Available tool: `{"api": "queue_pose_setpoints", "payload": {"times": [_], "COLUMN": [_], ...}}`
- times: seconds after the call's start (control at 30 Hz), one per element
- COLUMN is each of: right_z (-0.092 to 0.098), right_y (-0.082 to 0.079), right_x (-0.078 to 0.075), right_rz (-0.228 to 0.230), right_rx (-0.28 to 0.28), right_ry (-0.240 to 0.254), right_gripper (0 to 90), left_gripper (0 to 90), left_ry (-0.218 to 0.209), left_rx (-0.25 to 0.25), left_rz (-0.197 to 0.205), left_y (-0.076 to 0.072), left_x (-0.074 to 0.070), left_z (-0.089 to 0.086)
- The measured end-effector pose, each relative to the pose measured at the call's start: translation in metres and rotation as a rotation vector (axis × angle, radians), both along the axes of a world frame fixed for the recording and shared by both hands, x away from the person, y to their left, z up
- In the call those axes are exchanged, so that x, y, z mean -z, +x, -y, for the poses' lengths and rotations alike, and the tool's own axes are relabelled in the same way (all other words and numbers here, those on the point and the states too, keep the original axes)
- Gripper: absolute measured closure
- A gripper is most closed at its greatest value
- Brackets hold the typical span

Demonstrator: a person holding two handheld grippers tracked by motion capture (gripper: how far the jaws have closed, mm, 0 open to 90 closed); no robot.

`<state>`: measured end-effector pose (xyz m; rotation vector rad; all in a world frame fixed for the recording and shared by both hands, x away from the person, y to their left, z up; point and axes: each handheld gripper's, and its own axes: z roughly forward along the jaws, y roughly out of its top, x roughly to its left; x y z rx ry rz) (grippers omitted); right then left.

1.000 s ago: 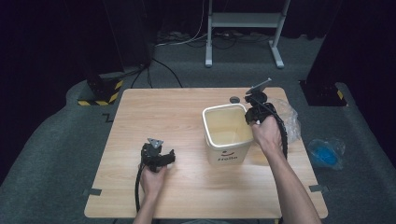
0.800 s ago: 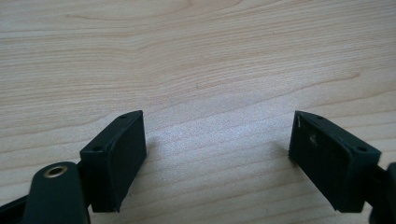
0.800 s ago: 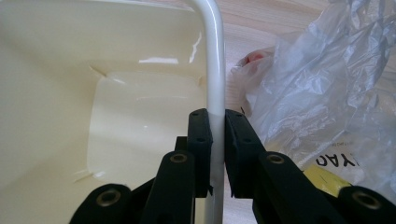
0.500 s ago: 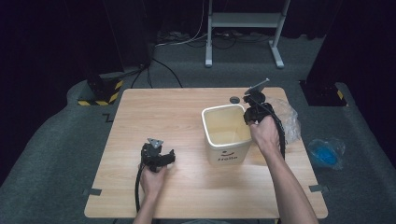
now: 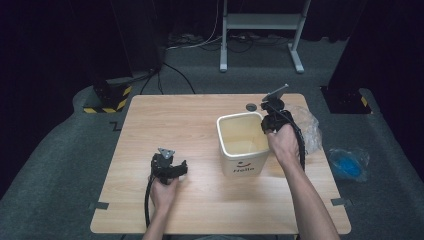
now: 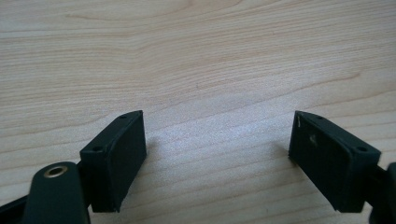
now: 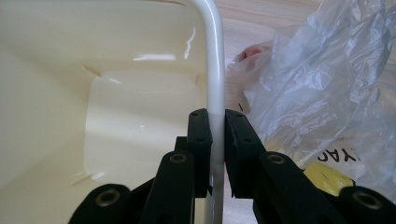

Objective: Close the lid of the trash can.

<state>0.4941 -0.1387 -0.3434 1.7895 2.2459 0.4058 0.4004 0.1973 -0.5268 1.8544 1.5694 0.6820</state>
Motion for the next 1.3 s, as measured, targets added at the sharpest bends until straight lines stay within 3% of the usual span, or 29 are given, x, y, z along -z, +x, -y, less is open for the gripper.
{"api": "queue_pose_setpoints", "payload": {"times": [1.3], "right_z": [0.0012], "right_y": [-0.0013], "right_x": [0.002], "right_rz": [0.002], "right_rx": [-0.025], "right_ry": [0.026], "right_gripper": [70.8], "left_gripper": [19.0], "left_ry": [0.0], "left_rx": [0.0], "left_rz": [0.0], "left_y": [0.0], "left_x": [0.0], "left_z": [-0.0001]}}
